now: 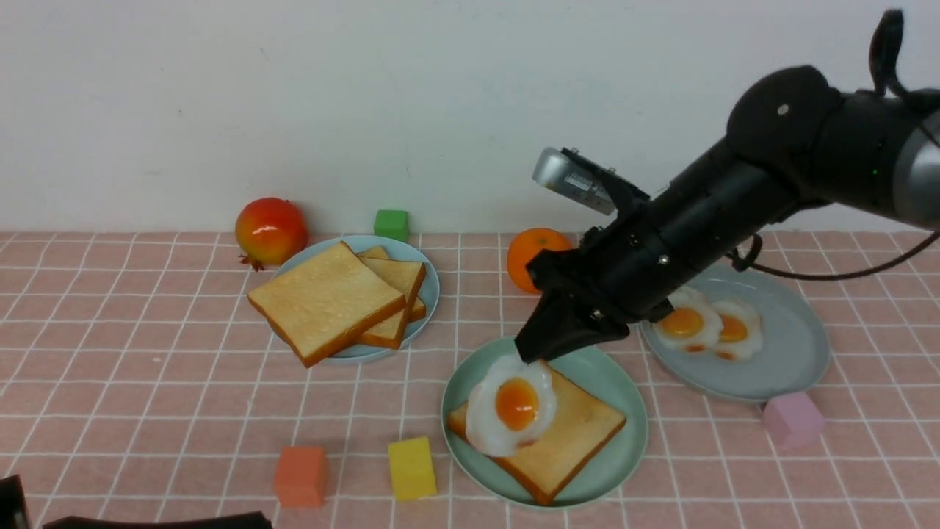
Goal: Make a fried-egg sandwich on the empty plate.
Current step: Use the right arm to place the fried egg on the slice of bread in the middle, then use the left arm to grab a slice of bread
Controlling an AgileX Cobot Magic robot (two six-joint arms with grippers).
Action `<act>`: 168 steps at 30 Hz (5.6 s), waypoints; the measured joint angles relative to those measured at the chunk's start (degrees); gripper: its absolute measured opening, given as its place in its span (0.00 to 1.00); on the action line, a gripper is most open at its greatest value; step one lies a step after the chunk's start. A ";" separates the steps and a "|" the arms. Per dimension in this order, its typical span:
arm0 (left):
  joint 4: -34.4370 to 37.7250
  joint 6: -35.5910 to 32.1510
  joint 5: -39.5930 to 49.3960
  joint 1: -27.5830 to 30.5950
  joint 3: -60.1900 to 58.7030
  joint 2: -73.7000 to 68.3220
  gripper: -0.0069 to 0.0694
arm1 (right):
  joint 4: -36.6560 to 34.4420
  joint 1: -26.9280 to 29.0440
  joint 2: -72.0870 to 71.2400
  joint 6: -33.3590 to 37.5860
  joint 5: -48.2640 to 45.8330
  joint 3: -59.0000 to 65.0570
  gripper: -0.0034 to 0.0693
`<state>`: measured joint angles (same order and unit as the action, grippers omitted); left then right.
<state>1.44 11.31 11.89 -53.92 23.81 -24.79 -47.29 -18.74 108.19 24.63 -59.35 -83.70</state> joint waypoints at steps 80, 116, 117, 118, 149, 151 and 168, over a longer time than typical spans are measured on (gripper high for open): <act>-1.44 7.05 4.33 0.00 3.63 -2.06 0.19 | 20.40 4.65 -16.12 -6.28 -7.32 2.49 0.20; -41.32 12.48 17.49 22.19 39.41 -74.12 0.50 | 35.36 -15.86 -63.86 -18.90 -6.74 28.18 0.05; -42.52 13.72 17.31 22.19 39.71 -75.04 0.54 | 35.30 -15.86 -63.85 -18.83 -6.67 28.18 0.06; -44.91 15.67 17.05 22.19 40.24 -76.15 0.59 | 34.95 -15.86 -63.91 -18.78 -6.63 28.18 0.05; -64.94 31.68 15.64 22.19 42.95 -85.98 0.68 | 31.63 -15.86 -63.91 -18.72 -6.43 28.18 0.06; -65.48 32.13 15.64 22.19 42.95 -86.08 0.68 | 31.63 -15.86 -63.91 -18.72 -6.43 28.18 0.06; -73.75 39.39 16.04 22.19 42.95 -87.94 0.68 | 31.19 -15.86 -63.91 -18.65 -6.67 28.18 0.06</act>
<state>-72.31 50.70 27.94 -31.73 66.75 -112.73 -16.11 -34.60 44.28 5.97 -66.01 -55.53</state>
